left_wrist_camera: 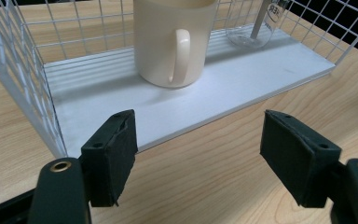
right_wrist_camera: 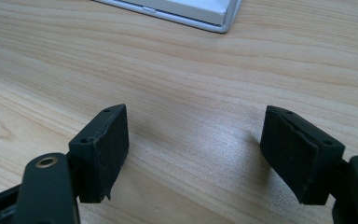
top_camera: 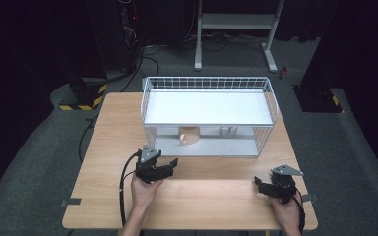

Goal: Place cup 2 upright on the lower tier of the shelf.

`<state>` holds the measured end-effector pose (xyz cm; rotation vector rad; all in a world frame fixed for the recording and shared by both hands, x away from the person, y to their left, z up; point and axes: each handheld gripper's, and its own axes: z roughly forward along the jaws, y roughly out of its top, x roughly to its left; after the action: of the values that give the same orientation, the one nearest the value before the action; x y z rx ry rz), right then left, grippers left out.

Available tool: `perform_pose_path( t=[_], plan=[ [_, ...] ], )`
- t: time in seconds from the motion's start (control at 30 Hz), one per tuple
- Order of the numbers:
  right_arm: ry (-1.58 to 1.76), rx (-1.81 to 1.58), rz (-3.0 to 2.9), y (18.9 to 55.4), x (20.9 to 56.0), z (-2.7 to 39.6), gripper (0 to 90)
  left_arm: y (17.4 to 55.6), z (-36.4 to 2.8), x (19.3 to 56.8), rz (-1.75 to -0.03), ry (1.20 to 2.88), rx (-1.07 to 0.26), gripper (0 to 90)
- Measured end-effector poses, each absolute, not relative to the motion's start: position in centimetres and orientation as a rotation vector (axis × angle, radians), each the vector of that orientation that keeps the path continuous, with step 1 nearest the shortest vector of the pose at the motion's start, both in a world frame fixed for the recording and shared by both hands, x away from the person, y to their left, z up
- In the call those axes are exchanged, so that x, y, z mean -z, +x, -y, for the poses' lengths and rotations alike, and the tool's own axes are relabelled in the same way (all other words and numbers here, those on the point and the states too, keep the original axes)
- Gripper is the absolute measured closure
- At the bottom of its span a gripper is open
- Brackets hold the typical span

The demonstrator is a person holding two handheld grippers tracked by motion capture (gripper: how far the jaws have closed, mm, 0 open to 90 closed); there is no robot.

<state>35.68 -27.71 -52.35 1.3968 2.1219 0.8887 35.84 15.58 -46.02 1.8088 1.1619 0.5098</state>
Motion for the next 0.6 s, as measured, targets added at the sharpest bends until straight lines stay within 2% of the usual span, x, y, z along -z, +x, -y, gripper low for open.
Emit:
perform_pose_path(
  t=[0.6],
  plan=[
    [1.397,-0.889,-2.122,35.7,52.3,27.7,23.8,34.9,-17.0,46.1,-1.182,1.800,-0.515,27.4]
  ],
)
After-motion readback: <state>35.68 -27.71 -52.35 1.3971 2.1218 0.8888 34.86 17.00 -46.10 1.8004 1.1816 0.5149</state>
